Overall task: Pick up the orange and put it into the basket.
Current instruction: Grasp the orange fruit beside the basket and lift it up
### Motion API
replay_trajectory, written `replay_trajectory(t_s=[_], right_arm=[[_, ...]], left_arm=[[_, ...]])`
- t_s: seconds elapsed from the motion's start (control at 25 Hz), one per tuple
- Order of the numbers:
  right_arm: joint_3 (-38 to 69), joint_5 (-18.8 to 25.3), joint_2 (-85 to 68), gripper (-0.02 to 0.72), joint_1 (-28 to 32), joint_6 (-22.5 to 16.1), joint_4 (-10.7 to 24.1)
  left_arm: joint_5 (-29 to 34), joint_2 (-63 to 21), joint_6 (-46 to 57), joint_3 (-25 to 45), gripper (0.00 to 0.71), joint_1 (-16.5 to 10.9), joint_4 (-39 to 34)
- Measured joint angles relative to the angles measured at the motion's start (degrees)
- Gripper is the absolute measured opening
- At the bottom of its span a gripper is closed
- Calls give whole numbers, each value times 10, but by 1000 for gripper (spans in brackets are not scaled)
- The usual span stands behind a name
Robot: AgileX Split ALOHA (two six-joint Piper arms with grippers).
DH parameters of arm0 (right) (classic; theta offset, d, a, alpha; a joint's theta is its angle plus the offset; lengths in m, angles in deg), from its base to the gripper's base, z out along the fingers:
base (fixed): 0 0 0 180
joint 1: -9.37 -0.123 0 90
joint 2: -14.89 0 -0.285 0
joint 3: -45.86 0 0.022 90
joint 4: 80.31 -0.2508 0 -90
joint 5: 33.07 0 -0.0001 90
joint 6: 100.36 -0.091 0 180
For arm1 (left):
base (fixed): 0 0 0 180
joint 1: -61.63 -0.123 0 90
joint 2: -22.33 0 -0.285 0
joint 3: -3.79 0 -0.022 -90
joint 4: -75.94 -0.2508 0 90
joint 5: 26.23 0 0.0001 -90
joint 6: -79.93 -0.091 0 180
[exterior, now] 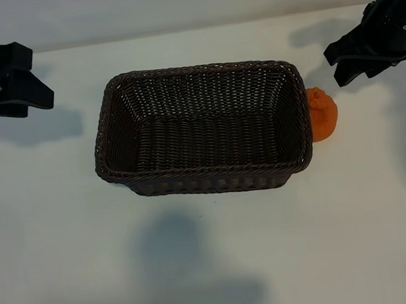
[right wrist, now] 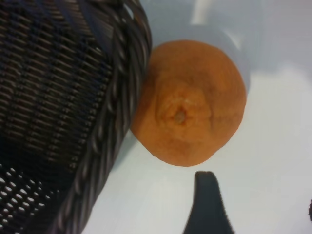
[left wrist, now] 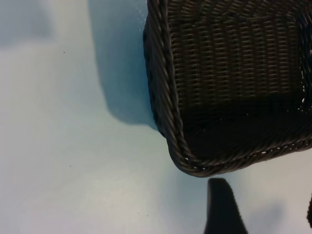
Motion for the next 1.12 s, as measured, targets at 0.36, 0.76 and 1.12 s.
replay_trajectory(t_s=[0.36, 0.76, 1.12], right_arm=[[0, -2, 43, 487, 0, -26, -10], [0, -7, 68, 542, 0, -40, -25], [0, -7, 68, 555, 0, -40, -29]], left_arm=[[0, 0, 1, 0, 457, 0, 0], [-6, 0, 0, 0, 457, 0, 0], [-7, 0, 0, 0, 457, 0, 0]])
